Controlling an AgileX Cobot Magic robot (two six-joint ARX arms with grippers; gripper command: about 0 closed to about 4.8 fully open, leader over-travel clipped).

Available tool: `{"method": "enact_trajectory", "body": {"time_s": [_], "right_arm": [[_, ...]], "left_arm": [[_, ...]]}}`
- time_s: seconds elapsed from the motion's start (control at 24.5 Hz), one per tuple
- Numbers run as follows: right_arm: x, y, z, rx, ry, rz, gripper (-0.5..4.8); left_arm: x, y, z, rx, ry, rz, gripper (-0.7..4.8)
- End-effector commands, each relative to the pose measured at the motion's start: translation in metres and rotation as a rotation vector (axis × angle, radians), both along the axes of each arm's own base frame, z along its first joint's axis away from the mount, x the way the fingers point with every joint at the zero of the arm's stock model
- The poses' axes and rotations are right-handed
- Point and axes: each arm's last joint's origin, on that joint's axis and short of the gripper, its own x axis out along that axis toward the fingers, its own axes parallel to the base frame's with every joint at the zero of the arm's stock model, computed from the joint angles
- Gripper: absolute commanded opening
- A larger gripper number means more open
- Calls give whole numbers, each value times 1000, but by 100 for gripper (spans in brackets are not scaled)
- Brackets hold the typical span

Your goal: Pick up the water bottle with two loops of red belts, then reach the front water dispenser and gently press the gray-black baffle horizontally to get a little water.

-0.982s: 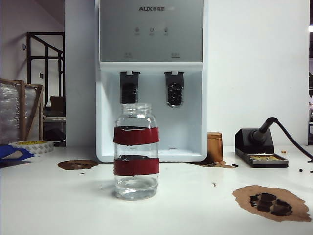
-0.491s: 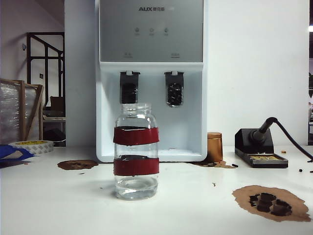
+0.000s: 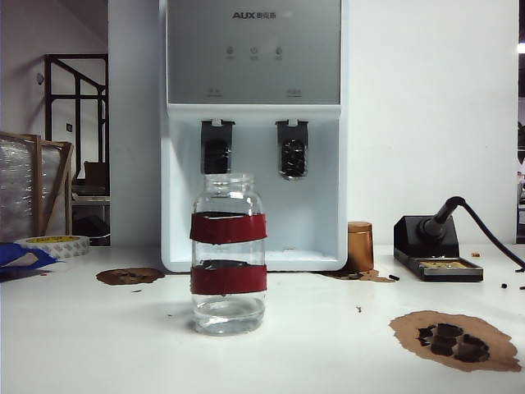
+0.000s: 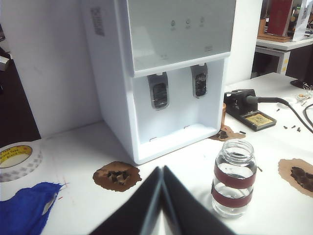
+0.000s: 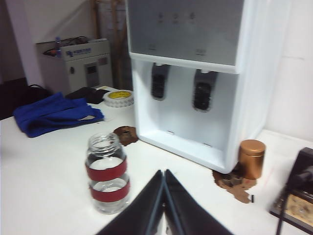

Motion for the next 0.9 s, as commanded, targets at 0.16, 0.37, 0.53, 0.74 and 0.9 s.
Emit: {"method": "enact_trajectory", "body": {"time_s": [0.16,0.37,0.53,0.74,0.9], "right_arm": [[5,-9,2,6,-11,-153,-1],[9,-16,1,4,-10,-266,0],[10,-17,-2,1,-5,-283,-1],[15,-15,-17,-22,39,-282,0],[18,-14,-27,-38,72,-282,-1]], "left_arm": [[10,-2,-19,13,55,31,-5],[18,-3,-41,40,145,53,-5],[21,-4,-50,49,175,53,-5],[22,-4,-54,57,198,53,-5],[22,-4,-55,57,199,53,-5]]}}
